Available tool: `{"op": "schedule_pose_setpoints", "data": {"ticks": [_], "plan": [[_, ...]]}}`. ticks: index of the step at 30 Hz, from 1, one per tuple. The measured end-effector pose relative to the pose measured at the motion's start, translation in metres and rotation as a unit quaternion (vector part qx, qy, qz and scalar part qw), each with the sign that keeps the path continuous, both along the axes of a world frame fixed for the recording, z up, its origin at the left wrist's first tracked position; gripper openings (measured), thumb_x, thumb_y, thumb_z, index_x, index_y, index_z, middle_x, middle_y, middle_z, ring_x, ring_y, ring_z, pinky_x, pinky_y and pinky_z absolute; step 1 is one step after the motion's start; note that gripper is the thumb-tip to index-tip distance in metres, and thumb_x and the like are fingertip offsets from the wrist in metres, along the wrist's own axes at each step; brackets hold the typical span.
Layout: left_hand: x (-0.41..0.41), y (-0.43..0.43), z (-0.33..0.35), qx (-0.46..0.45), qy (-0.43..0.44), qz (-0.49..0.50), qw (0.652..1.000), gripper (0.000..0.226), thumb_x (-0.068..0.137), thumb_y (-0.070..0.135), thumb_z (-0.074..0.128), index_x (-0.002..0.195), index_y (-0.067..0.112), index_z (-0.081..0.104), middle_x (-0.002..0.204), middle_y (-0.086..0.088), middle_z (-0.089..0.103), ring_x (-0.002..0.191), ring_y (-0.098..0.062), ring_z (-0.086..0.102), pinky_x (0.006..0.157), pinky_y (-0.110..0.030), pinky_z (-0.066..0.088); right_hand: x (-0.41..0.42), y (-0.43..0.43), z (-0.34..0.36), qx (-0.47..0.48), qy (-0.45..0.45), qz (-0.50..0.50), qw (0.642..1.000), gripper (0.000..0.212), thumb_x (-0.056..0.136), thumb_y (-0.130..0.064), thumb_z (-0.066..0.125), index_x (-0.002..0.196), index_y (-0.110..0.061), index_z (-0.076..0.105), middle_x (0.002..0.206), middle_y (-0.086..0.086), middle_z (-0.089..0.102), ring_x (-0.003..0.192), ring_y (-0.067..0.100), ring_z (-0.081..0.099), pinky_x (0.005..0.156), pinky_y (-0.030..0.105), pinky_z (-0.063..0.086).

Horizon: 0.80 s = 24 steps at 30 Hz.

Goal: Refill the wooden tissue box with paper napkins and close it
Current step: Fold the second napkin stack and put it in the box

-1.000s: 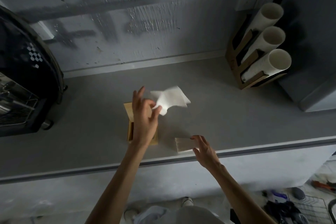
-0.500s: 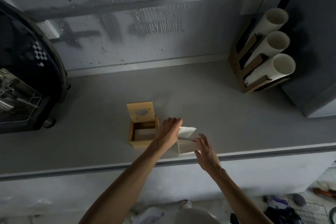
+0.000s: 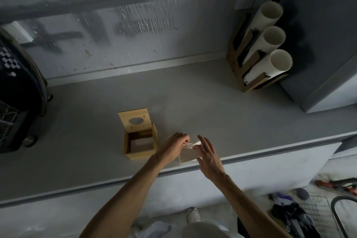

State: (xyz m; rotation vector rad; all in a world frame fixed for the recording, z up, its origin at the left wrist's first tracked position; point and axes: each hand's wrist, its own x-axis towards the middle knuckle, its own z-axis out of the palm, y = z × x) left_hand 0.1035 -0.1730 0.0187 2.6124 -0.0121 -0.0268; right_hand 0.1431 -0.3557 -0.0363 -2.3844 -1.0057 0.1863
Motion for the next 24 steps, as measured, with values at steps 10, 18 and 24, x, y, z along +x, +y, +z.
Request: {"op": "schedule_pose_setpoints", "data": {"ticks": [10,18,24], "plan": [[-0.008,0.007,-0.011,0.144,-0.002,-0.034,0.989,0.051,0.082,-0.001,0.062,0.125,0.024,0.052,0.11,-0.006,0.062,0.103,-0.026,0.056,0.088,-0.037,0.048,-0.005,-0.005,0.007,-0.006,-0.02,0.006,1.0,0.054,0.068,0.002,0.069,0.116,-0.02,0.058,0.115,0.0,0.058,0.126,0.024,0.046,0.09,0.038,0.052],[-0.002,0.007,0.002,0.309,0.045,-0.031,0.949,0.017,0.082,0.008,0.059,0.097,0.013,0.065,0.12,-0.011,0.047,0.112,-0.03,0.046,0.092,-0.043,0.043,-0.005,-0.007,0.009,0.02,-0.03,0.01,0.999,0.056,0.063,0.002,0.075,0.112,-0.018,0.057,0.108,0.003,0.061,0.1,0.025,0.059,0.089,0.036,0.051],[0.014,0.006,0.006,0.333,0.056,-0.119,0.934,0.015,0.08,0.003,0.062,0.092,0.008,0.07,0.113,-0.008,0.056,0.112,-0.027,0.049,0.1,-0.04,0.041,-0.005,-0.006,0.005,0.006,-0.031,0.001,1.0,0.053,0.065,0.0,0.075,0.113,-0.017,0.059,0.109,0.003,0.062,0.097,0.024,0.06,0.091,0.037,0.051]]}}
